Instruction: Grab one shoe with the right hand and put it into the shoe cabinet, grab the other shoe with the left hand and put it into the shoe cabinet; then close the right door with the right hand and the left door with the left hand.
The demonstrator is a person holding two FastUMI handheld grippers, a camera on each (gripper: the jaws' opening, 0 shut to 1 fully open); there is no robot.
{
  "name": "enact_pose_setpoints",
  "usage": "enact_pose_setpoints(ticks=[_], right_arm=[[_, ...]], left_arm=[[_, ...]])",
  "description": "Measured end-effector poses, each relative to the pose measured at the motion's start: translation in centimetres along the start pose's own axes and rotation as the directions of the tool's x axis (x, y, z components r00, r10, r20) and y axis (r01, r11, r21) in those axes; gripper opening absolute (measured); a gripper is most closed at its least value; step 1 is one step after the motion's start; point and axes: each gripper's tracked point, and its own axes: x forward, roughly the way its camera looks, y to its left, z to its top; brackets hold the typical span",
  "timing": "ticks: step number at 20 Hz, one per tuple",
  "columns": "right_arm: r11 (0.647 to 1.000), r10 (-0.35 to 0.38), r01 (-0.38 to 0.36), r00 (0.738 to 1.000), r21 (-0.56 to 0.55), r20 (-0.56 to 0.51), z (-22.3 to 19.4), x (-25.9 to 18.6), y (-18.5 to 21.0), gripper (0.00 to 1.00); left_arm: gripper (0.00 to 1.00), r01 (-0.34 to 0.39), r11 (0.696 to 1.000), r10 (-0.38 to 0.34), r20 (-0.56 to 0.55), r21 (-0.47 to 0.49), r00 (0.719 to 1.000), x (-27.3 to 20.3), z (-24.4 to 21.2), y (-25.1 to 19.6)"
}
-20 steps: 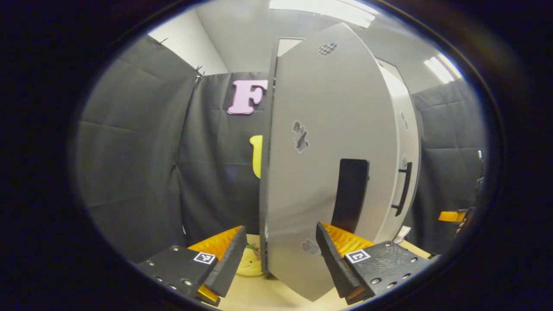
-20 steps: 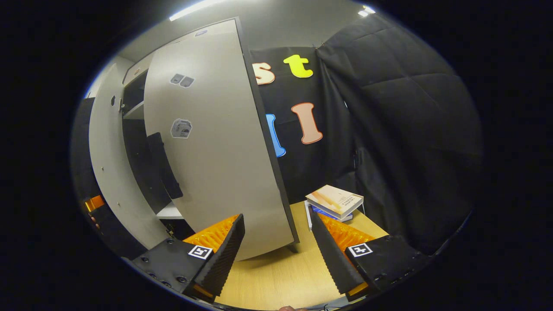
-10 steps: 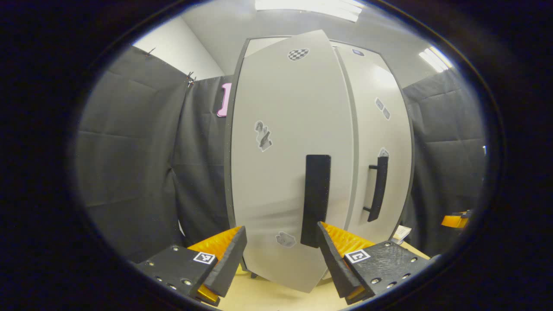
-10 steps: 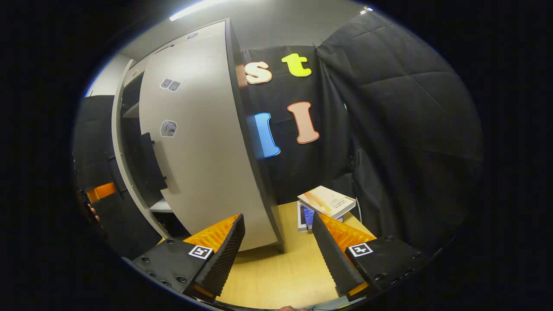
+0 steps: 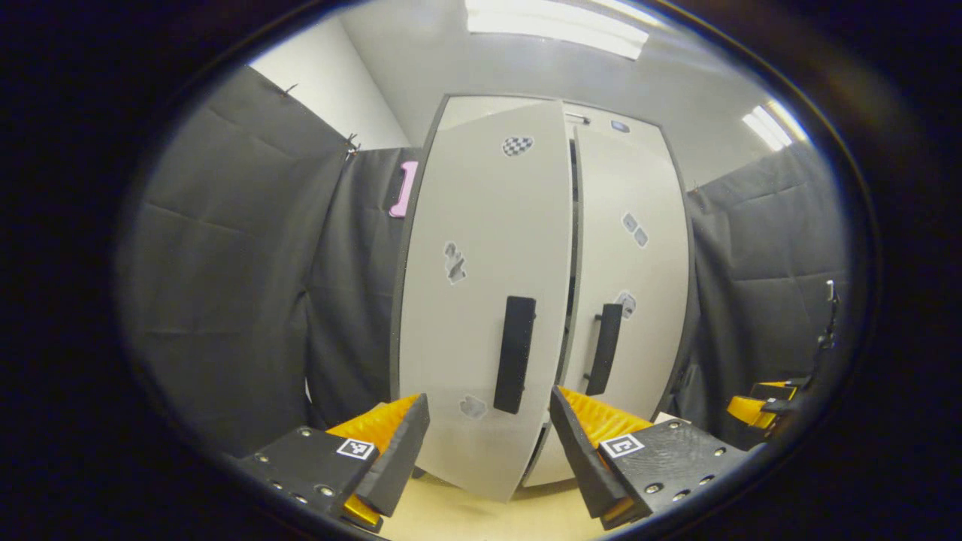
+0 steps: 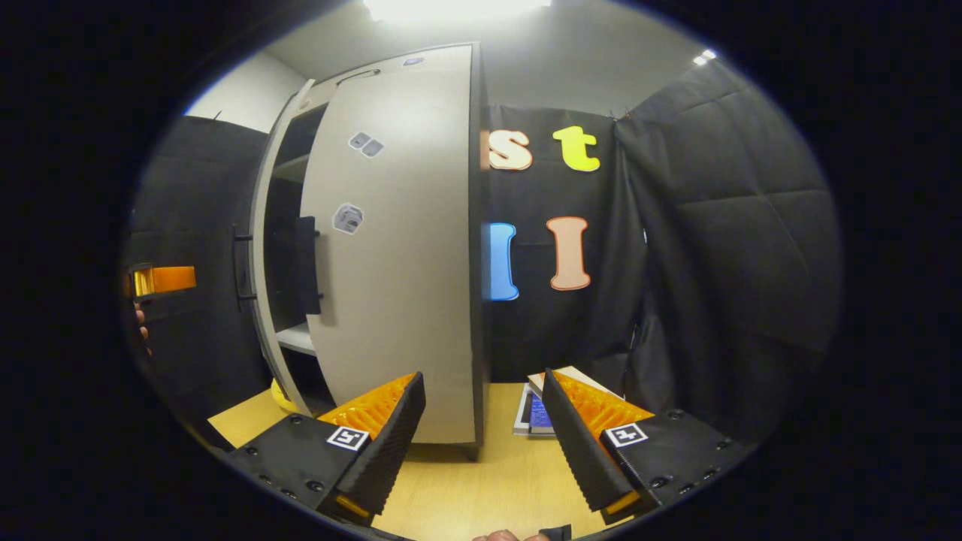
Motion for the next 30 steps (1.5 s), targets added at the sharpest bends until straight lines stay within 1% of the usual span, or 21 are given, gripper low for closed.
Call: enact_pose_setpoints(ticks=[3, 6, 7, 8, 10, 14, 15, 17, 19, 21, 26, 28, 30], right_arm=[[0.999, 0.034, -0.034, 0.999, 0.008, 0.020, 1.3, 0.6, 2.8, 0.98], [1.000, 0.024, -0.024, 0.999, -0.007, 0.028, 1.9, 0.9, 4.6, 0.98], [1.000, 0.017, -0.017, 1.000, -0.005, 0.021, 1.9, 0.7, 5.3, 0.98], [1.000, 0.012, -0.012, 1.000, 0.000, 0.019, 2.0, 0.7, 6.0, 0.98], [1.000, 0.004, -0.004, 1.000, 0.006, 0.024, 2.0, 0.6, 7.3, 0.98], [1.000, -0.012, 0.012, 0.999, -0.005, 0.045, 2.0, 0.2, 9.4, 0.98], [1.000, -0.015, 0.015, 0.999, -0.003, 0.050, 2.0, 0.1, 9.8, 0.98], [1.000, -0.014, 0.014, 0.999, -0.002, 0.041, 1.7, 0.0, 10.9, 0.98], [1.000, -0.019, 0.019, 0.999, -0.002, 0.043, 1.8, -0.2, 11.5, 0.98], [1.000, -0.028, 0.028, 0.999, -0.001, 0.045, 1.5, -0.1, 11.9, 0.98], [0.998, -0.054, 0.053, 0.998, 0.022, 0.041, 1.0, -0.7, 12.2, 0.98], [0.997, -0.080, 0.079, 0.996, 0.017, 0.036, 0.6, -1.0, 11.8, 0.98], [0.995, -0.093, 0.093, 0.995, 0.021, 0.022, 0.0, -1.4, 11.6, 0.98]], left_arm=[[0.99, 0.003, 1.000, -0.001, 0.048, -0.024, 0.999, -1.4, 1.3, 1.6], [0.99, 0.007, 1.000, -0.007, 0.071, -0.003, 0.997, -2.4, 1.5, 3.6], [0.99, 0.007, 1.000, -0.007, 0.060, 0.009, 0.998, -2.1, 1.0, 4.5], [0.92, 0.006, 1.000, -0.007, 0.052, 0.017, 0.999, -2.1, 0.5, 5.1], [0.92, 0.006, 1.000, -0.006, 0.051, 0.018, 0.999, -2.3, 0.0, 6.1], [0.99, 0.036, 0.999, -0.036, 0.029, -0.005, 0.999, -2.5, -2.5, 7.7], [0.99, 0.037, 0.999, -0.037, 0.021, -0.004, 0.999, -2.2, -3.3, 8.3], [0.92, 0.036, 0.999, -0.036, 0.002, -0.009, 0.999, -1.8, -4.2, 9.1], [0.85, 0.038, 0.999, -0.038, -0.004, -0.010, 0.999, -1.6, -4.5, 9.6], [0.99, 0.052, 0.998, -0.052, -0.008, -0.018, 0.999, -1.4, -4.9, 10.2], [0.99, 0.053, 0.998, -0.053, -0.007, -0.029, 0.999, -1.1, -5.3, 11.5], [0.99, 0.072, 0.997, -0.072, -0.017, -0.030, 0.997, -0.9, -6.0, 11.3], [0.92, 0.085, 0.996, -0.086, -0.043, -0.027, 0.995, -0.6, -7.3, 11.2]])
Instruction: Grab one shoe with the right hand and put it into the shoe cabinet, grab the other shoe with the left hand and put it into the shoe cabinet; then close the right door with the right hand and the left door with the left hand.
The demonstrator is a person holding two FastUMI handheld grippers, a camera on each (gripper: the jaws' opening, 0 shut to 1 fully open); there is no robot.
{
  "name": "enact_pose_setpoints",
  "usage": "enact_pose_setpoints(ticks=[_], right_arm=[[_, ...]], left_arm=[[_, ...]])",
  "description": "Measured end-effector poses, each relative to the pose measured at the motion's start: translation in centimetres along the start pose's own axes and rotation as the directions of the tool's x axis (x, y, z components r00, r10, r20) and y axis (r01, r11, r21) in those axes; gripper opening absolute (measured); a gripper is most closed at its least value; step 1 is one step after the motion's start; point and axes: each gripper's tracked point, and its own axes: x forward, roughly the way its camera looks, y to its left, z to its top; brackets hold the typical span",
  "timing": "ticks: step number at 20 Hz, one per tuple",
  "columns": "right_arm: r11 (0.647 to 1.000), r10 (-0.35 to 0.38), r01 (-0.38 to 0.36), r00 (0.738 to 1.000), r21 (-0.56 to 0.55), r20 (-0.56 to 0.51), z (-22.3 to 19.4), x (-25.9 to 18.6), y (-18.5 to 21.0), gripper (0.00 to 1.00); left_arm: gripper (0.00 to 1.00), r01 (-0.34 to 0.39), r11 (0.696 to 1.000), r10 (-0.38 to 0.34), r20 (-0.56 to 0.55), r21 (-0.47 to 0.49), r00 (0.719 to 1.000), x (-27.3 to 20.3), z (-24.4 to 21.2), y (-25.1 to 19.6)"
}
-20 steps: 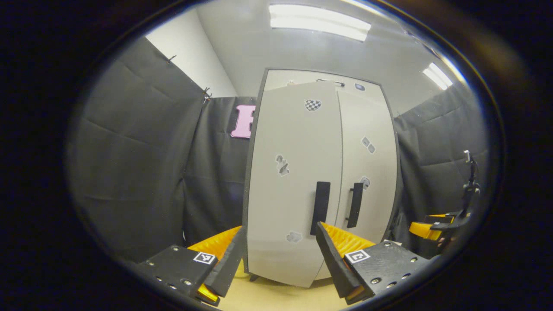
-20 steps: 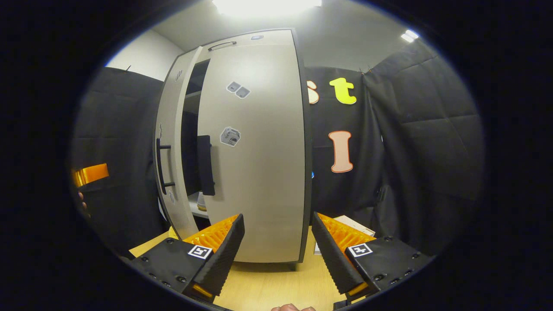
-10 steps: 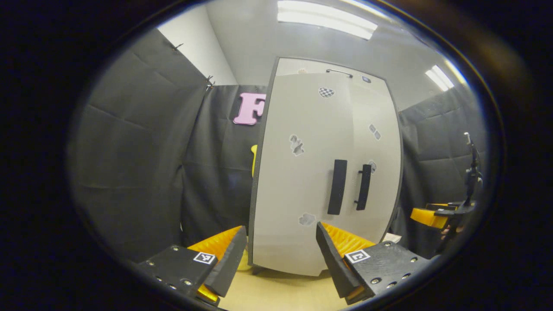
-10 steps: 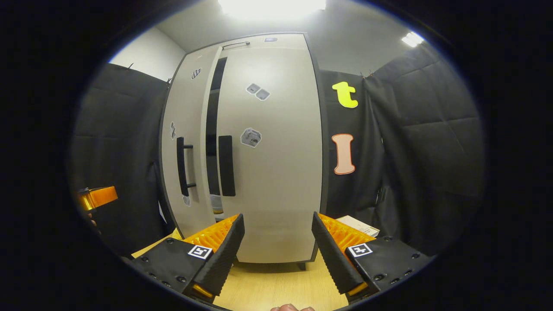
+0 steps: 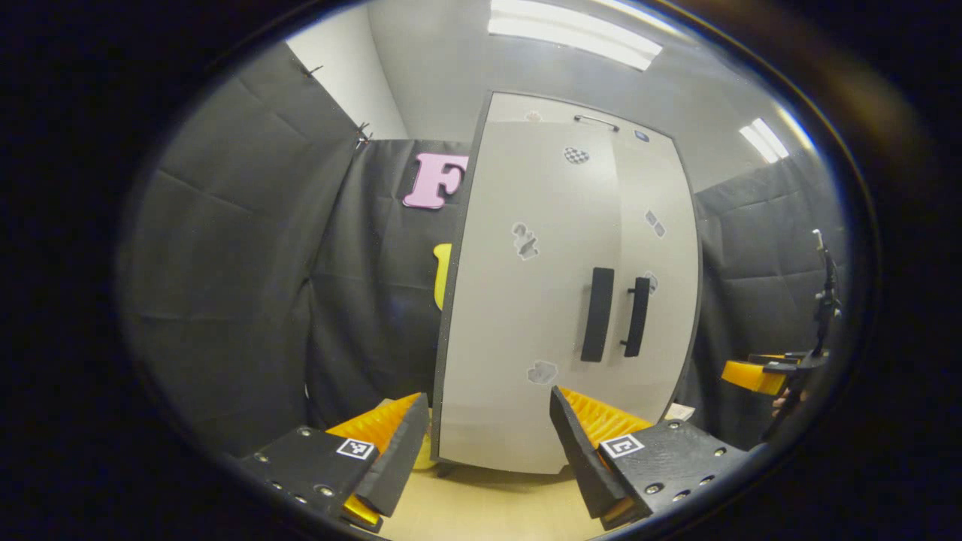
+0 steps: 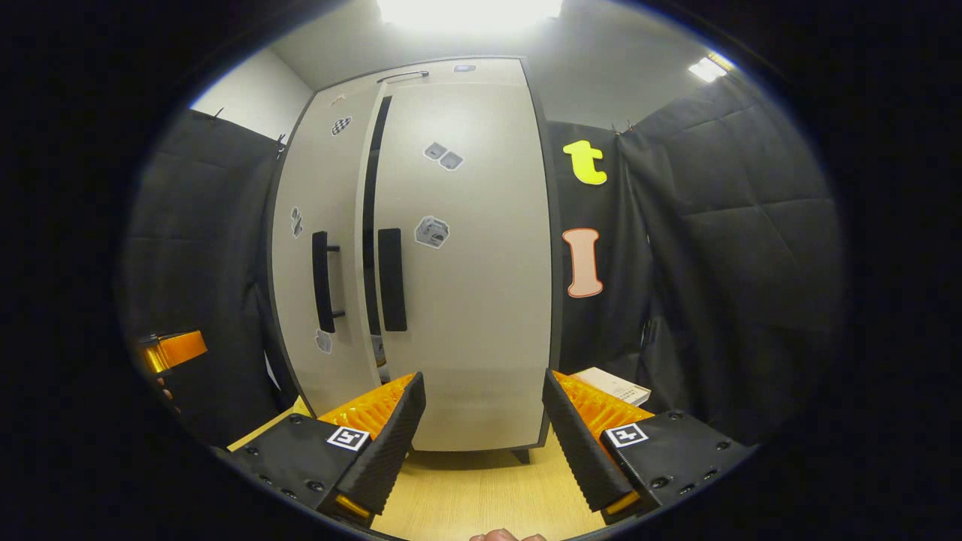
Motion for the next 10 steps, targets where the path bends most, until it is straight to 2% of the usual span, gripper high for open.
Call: enact_pose_setpoints(ticks=[2, 3, 6, 7, 9, 10], right_arm=[[1.000, -0.014, 0.014, 1.000, 0.000, -0.009, -0.2, -0.4, -0.3, 0.98], [1.000, -0.025, 0.025, 1.000, -0.005, -0.011, -0.3, -0.6, -0.6, 0.98], [0.999, -0.037, 0.038, 0.999, 0.011, -0.022, -0.5, -0.4, -0.6, 0.98], [0.999, -0.039, 0.040, 0.999, 0.019, -0.019, -0.3, -0.3, -0.6, 0.98], [0.998, -0.056, 0.056, 0.998, 0.010, -0.021, -0.3, -0.2, -1.1, 0.98], [0.998, -0.061, 0.061, 0.998, 0.004, -0.028, -0.4, -0.1, -1.2, 0.98]], left_arm=[[0.85, 0.012, 1.000, -0.012, -0.027, -0.006, 1.000, 0.0, -1.0, -0.2], [0.92, 0.023, 1.000, -0.023, -0.033, -0.010, 0.999, 0.0, -1.3, -0.5], [0.92, 0.036, 0.999, -0.037, -0.038, -0.008, 0.999, 0.2, -1.6, -0.7], [0.85, 0.039, 0.999, -0.039, -0.039, -0.002, 0.998, 0.4, -1.8, -0.7], [0.99, 0.046, 0.999, -0.045, -0.043, 0.006, 0.998, 0.7, -2.1, -0.8], [0.99, 0.050, 0.999, -0.050, -0.045, 0.008, 0.998, 0.9, -2.3, -0.8]])
